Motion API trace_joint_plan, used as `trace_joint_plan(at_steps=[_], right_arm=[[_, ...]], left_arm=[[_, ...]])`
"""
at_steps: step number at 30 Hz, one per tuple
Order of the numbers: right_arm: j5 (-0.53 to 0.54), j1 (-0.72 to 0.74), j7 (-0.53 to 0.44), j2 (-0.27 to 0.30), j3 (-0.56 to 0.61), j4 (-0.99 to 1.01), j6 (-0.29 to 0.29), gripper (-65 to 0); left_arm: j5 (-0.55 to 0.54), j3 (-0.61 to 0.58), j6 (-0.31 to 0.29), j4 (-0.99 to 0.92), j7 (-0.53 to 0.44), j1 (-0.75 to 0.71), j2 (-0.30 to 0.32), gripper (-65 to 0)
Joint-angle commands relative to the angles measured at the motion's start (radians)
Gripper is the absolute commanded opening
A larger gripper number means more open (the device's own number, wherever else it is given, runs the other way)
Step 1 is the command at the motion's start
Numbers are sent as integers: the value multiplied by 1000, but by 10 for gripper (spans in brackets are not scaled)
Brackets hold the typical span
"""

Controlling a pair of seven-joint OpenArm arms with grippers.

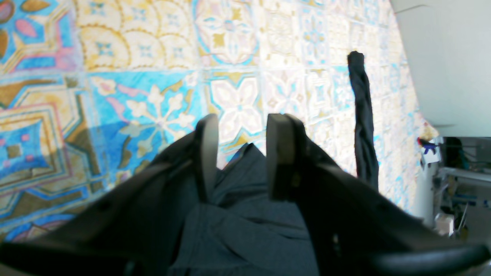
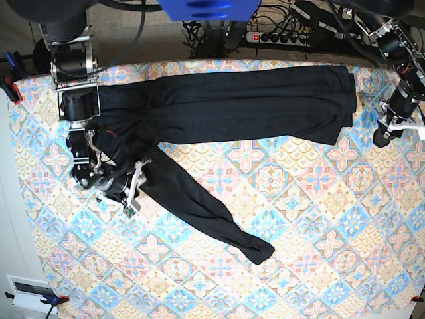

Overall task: Layout the t-shirt on the table in an organized manner, then fold the t-shirt properly
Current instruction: 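Grasp the loose black sleeve near its base with the right gripper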

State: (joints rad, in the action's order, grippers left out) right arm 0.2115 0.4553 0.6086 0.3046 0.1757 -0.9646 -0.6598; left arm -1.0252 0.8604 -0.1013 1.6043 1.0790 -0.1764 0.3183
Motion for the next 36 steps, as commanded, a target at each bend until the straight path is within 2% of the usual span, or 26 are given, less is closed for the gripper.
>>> trace_joint_plan(at_steps=[1, 10, 18, 20, 26, 31, 36], right_arm=[[16, 24, -26, 12, -5, -6, -13, -361], [16, 32, -54, 12, -6, 22, -13, -361], [16, 36, -54, 12, -2, 131, -16, -368], [16, 30, -46, 12, -2, 123, -18, -414], [18, -13, -45, 11, -2, 68, -18, -642], [21, -94, 26, 9, -3, -95, -18, -650], [22, -194, 78, -2, -11, -350, -18, -650]], left_arm=[[-19, 6, -7, 15, -9, 5, 20, -439], [-19, 6, -8, 14, -9, 4, 20, -439], [-19, 4, -10, 14, -9, 2, 20, -441], [-19, 4, -10, 14, -9, -1, 20, -441], [-19, 4, -10, 14, -9, -1, 20, -442], [-19, 4, -10, 14, -9, 1, 20, -442], [-19, 4, -10, 12, -9, 4, 20, -442]])
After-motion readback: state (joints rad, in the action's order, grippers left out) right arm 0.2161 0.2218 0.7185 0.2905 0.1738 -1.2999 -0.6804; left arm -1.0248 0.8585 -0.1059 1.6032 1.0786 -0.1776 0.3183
